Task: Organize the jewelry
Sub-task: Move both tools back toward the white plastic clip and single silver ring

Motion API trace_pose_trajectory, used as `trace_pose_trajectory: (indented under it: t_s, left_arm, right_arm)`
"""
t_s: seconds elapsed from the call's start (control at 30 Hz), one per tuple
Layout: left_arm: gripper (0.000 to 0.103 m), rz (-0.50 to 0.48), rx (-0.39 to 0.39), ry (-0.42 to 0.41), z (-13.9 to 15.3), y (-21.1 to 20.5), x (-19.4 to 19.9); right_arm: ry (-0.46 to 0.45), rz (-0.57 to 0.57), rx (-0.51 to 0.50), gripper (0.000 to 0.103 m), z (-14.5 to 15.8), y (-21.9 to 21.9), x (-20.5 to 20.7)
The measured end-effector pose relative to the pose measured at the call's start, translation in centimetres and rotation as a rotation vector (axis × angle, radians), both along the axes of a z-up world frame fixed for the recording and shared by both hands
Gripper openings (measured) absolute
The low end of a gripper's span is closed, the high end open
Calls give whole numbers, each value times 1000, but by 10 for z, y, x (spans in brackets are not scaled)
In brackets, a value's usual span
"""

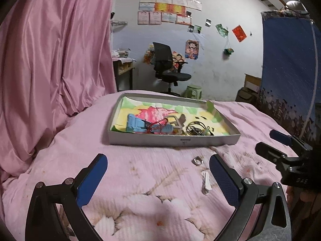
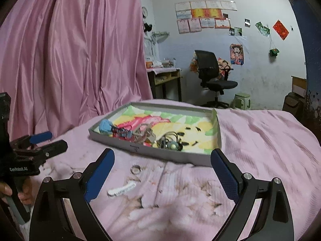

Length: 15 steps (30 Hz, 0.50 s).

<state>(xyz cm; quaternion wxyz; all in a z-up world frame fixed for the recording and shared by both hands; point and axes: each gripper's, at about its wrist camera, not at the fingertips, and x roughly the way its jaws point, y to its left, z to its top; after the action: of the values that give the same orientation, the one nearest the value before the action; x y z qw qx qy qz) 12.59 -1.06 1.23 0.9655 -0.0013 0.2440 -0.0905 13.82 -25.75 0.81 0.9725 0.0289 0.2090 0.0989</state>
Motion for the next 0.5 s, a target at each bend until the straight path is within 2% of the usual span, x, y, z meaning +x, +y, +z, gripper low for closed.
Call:
trace_pose_trajectory:
  t_s: [0.37,0.4,0.5]
  left_arm:
    - [101,-118,-10,89,-14,-10,8]
    - [100,-133,-8,100,-16,-12,9]
    - [84,-180,-2,139,-21,-17,14]
  right_arm:
    - [94,23,-58,94,-9,0,7]
    - [107,23,-57,94,-10,0,9]
    - [145,27,-52,94,-15,-1,15]
